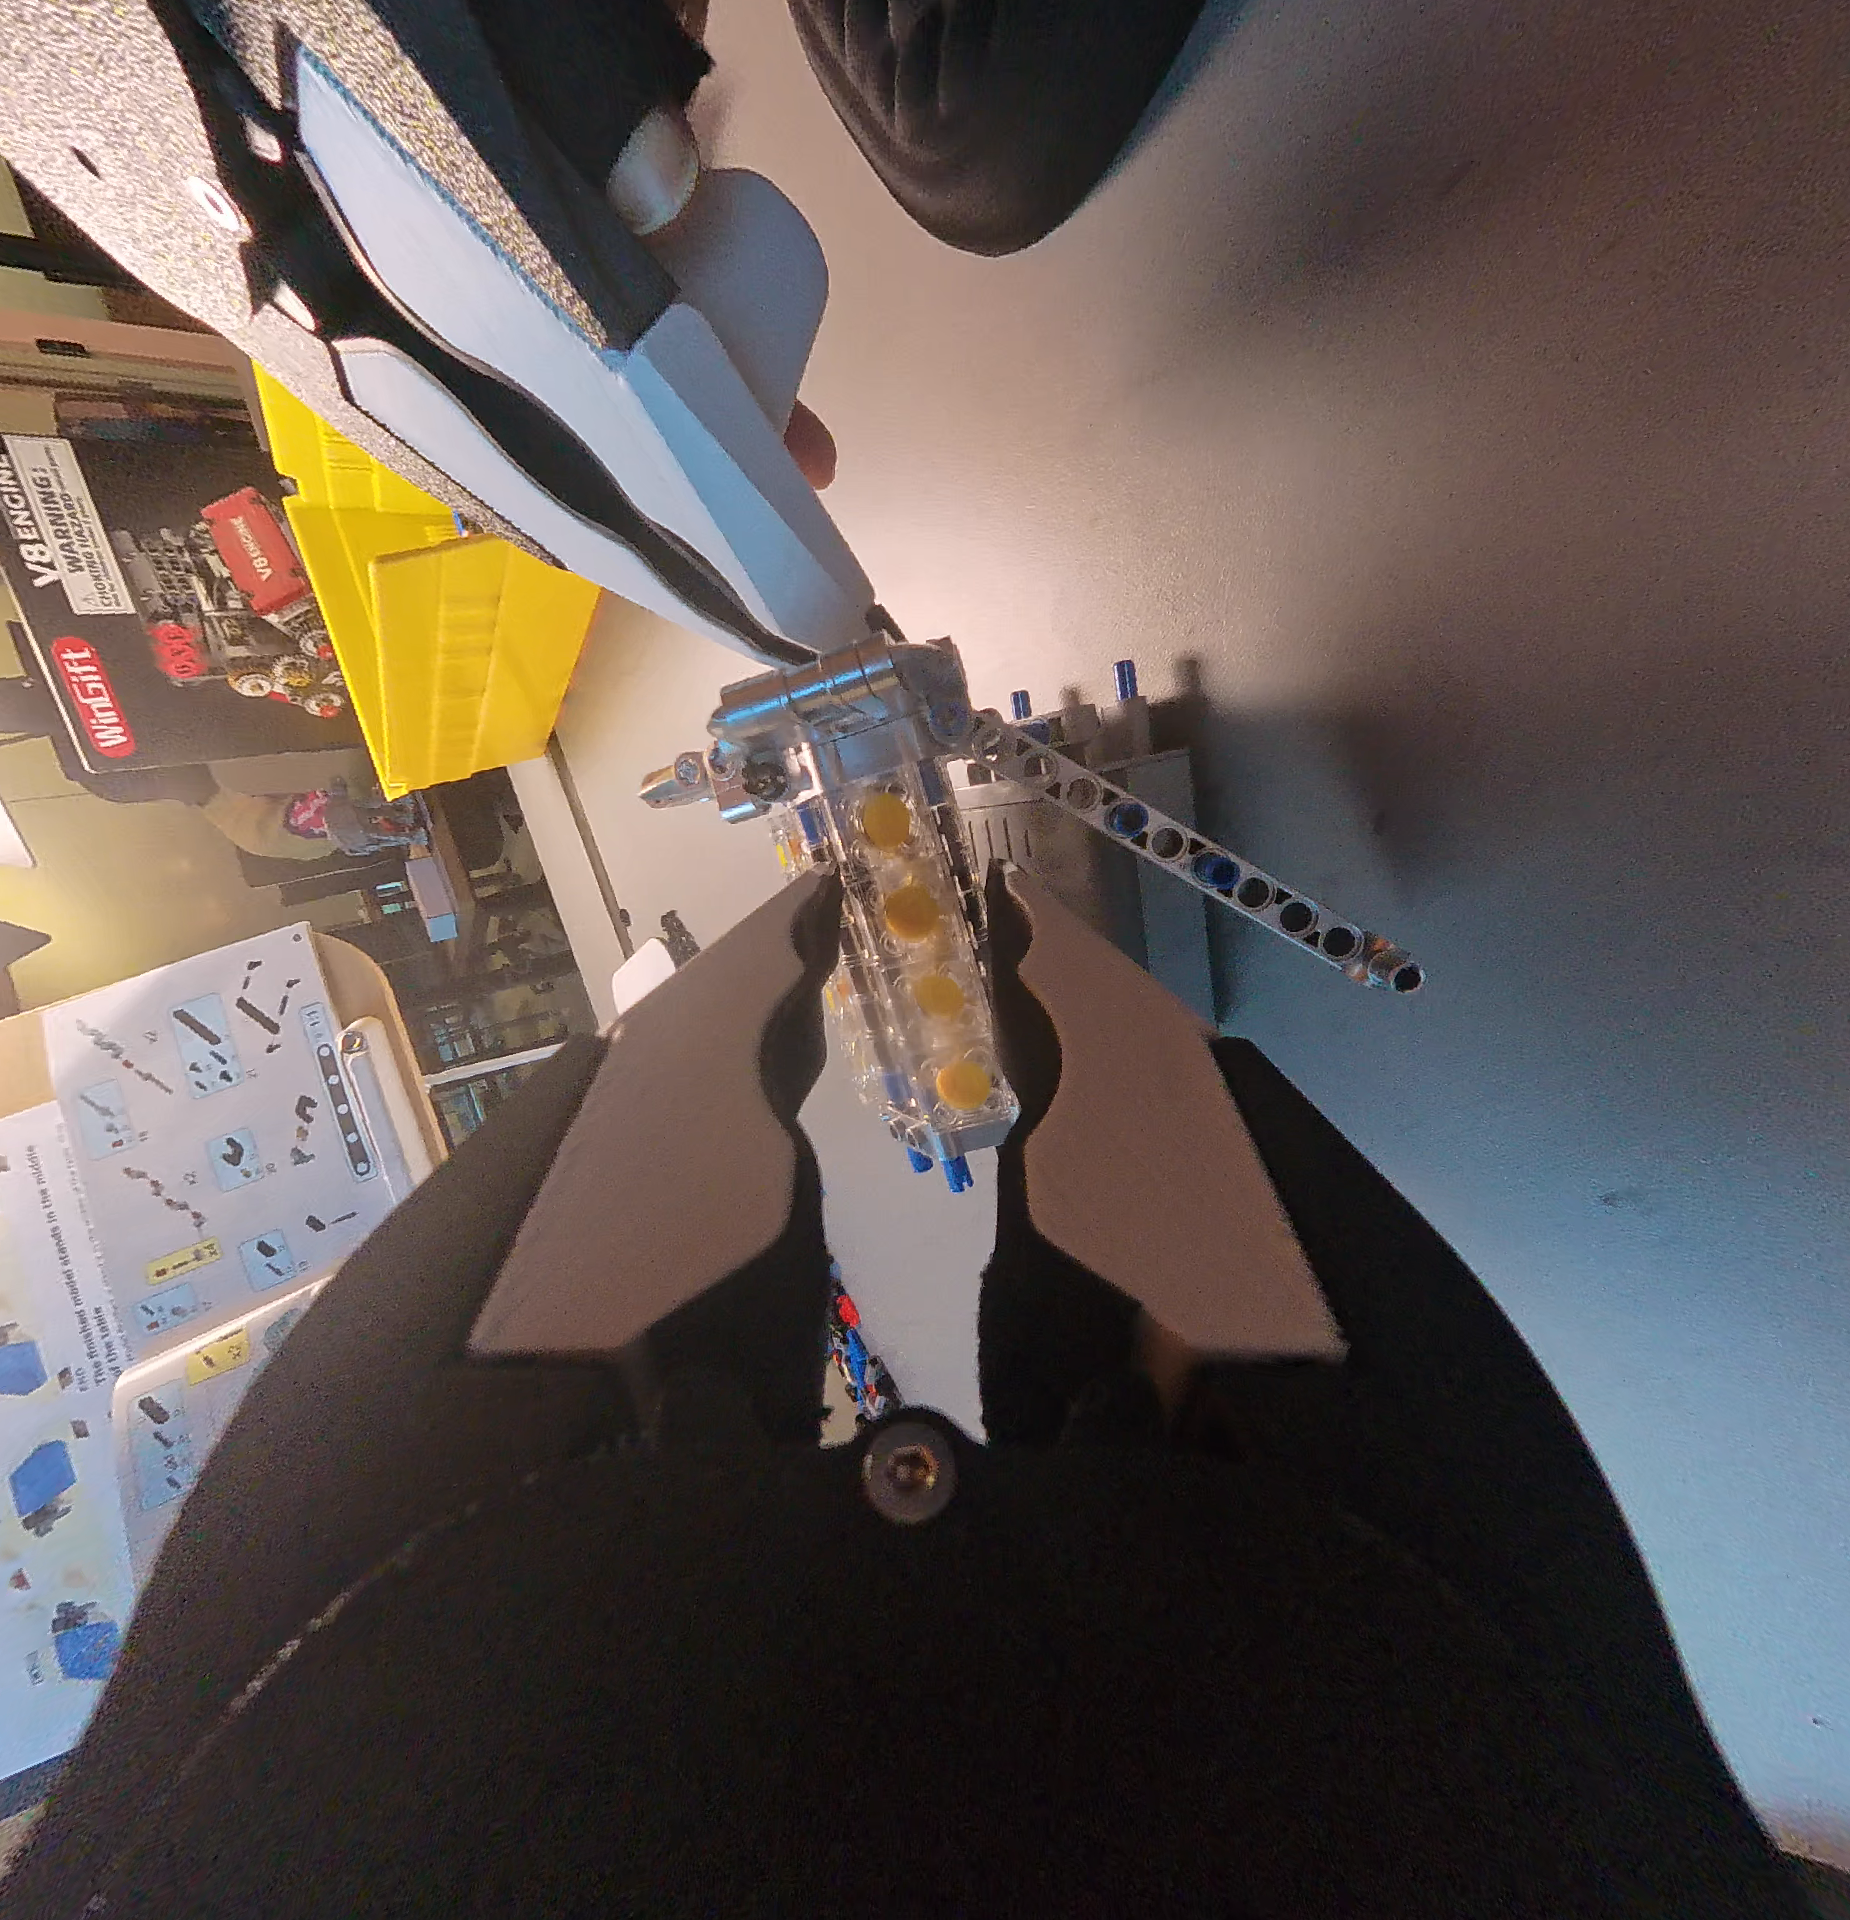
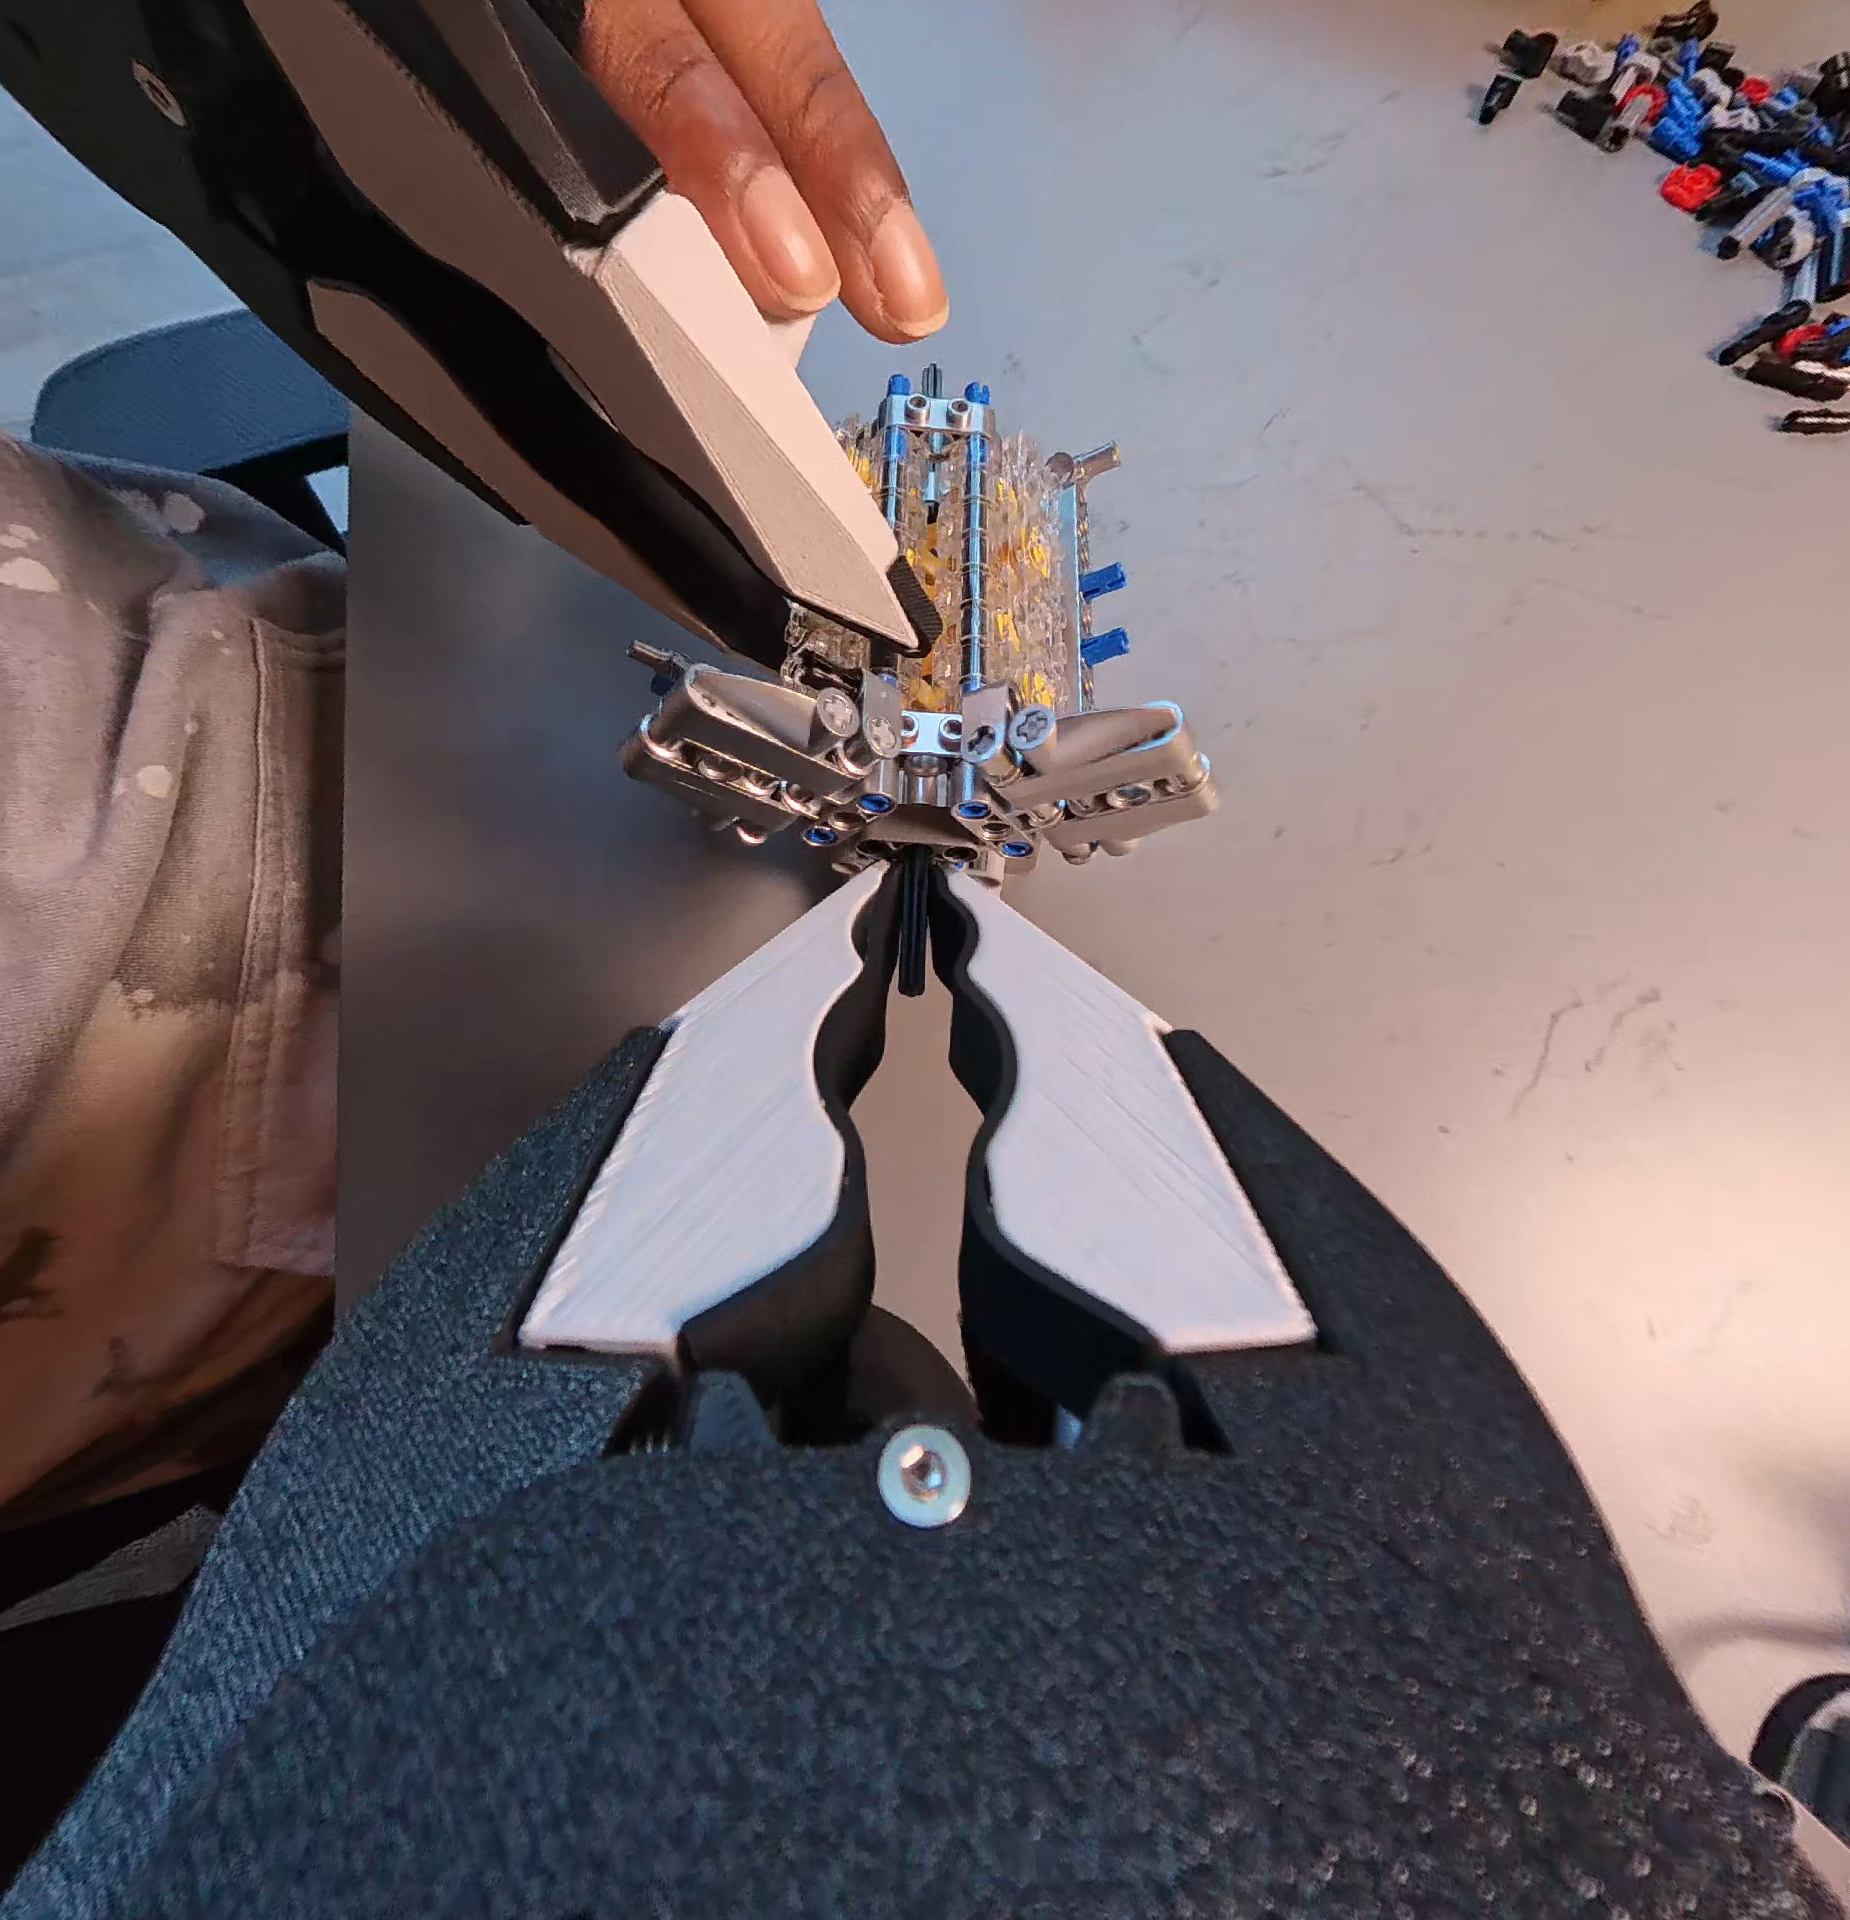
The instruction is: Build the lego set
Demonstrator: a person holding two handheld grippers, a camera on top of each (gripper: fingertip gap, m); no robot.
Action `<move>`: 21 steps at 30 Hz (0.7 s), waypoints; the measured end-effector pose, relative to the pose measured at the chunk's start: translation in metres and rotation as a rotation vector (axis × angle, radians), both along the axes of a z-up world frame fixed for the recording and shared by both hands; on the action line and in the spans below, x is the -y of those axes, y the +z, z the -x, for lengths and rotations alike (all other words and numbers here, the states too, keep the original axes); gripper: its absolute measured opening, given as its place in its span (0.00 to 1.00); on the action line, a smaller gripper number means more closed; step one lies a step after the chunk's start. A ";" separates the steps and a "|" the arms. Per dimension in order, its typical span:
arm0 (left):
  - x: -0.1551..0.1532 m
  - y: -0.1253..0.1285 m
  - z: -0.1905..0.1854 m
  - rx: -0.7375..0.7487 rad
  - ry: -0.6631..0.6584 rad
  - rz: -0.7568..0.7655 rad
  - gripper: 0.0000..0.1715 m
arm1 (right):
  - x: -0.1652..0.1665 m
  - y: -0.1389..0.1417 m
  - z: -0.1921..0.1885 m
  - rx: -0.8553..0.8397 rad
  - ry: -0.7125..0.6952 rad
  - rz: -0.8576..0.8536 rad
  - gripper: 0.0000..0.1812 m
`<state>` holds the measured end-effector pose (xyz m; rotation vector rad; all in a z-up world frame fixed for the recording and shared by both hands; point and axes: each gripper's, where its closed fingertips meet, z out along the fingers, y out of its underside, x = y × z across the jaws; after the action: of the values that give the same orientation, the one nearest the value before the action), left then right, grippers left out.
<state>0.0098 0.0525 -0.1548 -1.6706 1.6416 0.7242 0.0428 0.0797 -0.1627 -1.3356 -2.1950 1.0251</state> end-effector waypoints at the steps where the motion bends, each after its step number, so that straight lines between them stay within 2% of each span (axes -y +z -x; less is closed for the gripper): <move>1: 0.000 -0.001 0.000 -0.003 -0.001 0.003 0.15 | 0.001 -0.001 0.000 0.002 0.003 -0.006 0.02; 21: -0.001 -0.006 0.004 -0.062 0.005 -0.024 0.15 | 0.002 -0.003 0.001 -0.011 0.003 -0.061 0.02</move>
<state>0.0057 0.0534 -0.1610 -1.6505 1.6652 0.8020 0.0422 0.0776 -0.1656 -1.2973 -2.2033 0.9561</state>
